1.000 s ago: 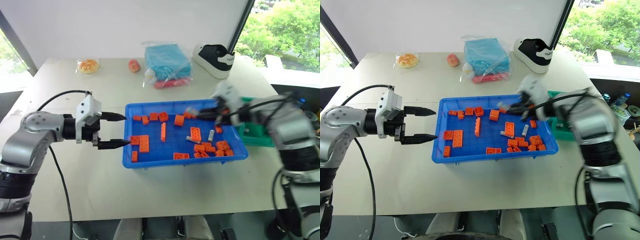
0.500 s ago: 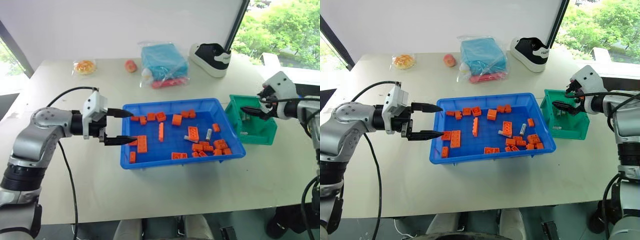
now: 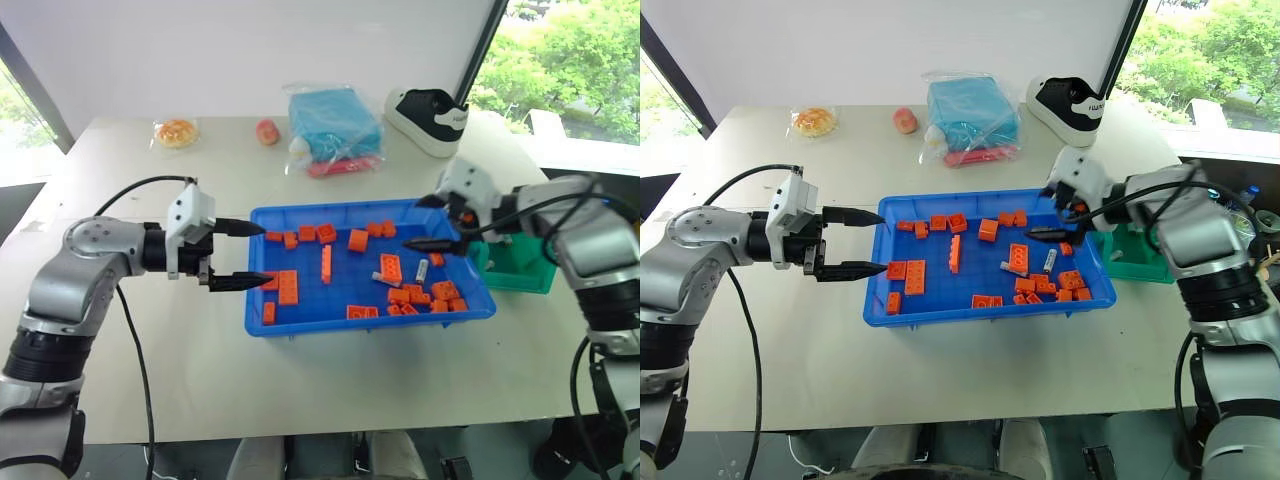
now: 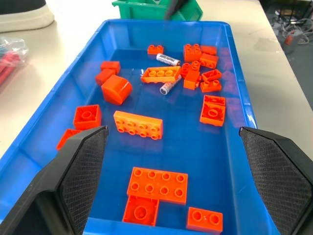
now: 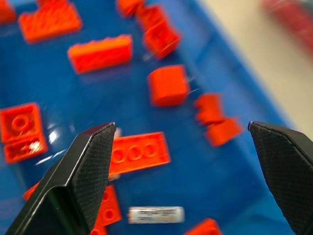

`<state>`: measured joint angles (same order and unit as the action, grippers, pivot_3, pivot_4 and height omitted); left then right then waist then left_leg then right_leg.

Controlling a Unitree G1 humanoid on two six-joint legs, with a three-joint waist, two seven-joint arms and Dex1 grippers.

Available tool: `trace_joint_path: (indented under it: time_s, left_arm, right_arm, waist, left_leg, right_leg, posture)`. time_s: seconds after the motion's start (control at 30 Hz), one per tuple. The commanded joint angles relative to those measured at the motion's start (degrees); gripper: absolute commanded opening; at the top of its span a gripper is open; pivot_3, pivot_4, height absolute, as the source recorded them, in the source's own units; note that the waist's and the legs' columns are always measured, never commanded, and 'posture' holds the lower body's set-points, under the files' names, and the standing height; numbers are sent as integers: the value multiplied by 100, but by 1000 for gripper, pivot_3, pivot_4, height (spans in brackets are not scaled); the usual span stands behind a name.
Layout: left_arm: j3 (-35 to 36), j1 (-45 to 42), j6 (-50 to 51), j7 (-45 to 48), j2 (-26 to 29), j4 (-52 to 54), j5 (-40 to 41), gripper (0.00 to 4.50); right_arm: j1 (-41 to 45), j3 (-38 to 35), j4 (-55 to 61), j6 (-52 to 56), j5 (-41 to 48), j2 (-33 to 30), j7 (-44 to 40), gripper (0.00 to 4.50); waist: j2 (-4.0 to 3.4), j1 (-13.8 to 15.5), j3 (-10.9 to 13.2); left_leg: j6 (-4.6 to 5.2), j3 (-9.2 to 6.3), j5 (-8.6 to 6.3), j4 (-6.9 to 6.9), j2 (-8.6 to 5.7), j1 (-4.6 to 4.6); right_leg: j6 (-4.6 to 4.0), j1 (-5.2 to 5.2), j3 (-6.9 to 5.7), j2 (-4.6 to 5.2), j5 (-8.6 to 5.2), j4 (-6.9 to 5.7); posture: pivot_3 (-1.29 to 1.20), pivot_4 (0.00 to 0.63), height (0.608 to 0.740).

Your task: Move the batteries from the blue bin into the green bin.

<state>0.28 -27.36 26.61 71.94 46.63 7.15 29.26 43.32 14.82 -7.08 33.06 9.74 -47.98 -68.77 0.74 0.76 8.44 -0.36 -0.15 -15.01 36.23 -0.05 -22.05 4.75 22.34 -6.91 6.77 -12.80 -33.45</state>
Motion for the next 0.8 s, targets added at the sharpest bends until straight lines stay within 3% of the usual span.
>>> trace_joint_path:
  time_s: [0.03, 0.13, 0.23, 0.37, 0.5, 0.6, 0.8]
  left_arm:
    - [93, -6, -53, -64, 8, 231, 32, 4500]
    - [188, 144, -27, -110, 74, 347, 62, 4500]
    - [279, 323, -7, -158, 141, 484, 90, 4500]
    - [391, 509, 57, -229, 202, 627, 133, 4500]
    - [415, 580, 82, -261, 231, 667, 141, 4500]
    - [370, 530, 109, -251, 226, 647, 139, 4500]
    - [208, 237, 75, -125, 180, 442, 67, 4500]
  right_arm:
    - [190, 198, -223, -157, -152, 92, -264, 4454]
    - [231, 268, -354, -22, -293, 191, -172, 4454]
    - [321, -115, -299, 757, -270, 534, 643, 4454]
    - [272, -1184, 934, 3037, 137, 1203, 1901, 4454]
    - [303, -2178, 2395, 5690, -214, 2454, 3309, 4454]
    - [153, -2875, 2615, 5944, -509, 3619, 4501, 4454]
    - [130, -2949, 2427, 5944, -345, 4041, 5607, 4454]
  waist:
    - [-2, -9, 1]
    - [-5, -15, 3]
    - [-2, -17, 1]
    - [-6, 0, 3]
    - [-1, 2, -5]
    - [8, 5, -18]
    - [-4, -4, -12]
  left_leg:
    - [0, 0, 0, 0, 0, 0]
    - [0, 2, 0, -2, 0, 0]
    - [0, 2, 0, -1, 1, 1]
    - [-1, 1, 1, -2, 4, 0]
    - [-1, -7, 0, -3, 3, -3]
    - [-2, -9, 0, -2, 0, -3]
    - [-1, -8, 0, 0, -11, -7]
  right_leg:
    - [0, 2, 0, 0, 0, -3]
    - [0, 3, 0, -1, 1, -4]
    - [0, 3, 0, -1, 2, -6]
    - [-1, 8, 0, -2, 2, -13]
    - [-2, 13, 0, -1, 3, -24]
    - [-3, 16, -1, 1, 2, -30]
    - [-3, 32, 3, 3, 1, -48]
  posture:
    - [0, 150, 725]
    - [0, 150, 725]
    - [0, 150, 725]
    - [0, 150, 725]
    - [0, 150, 725]
    - [0, 150, 725]
    - [0, 150, 725]
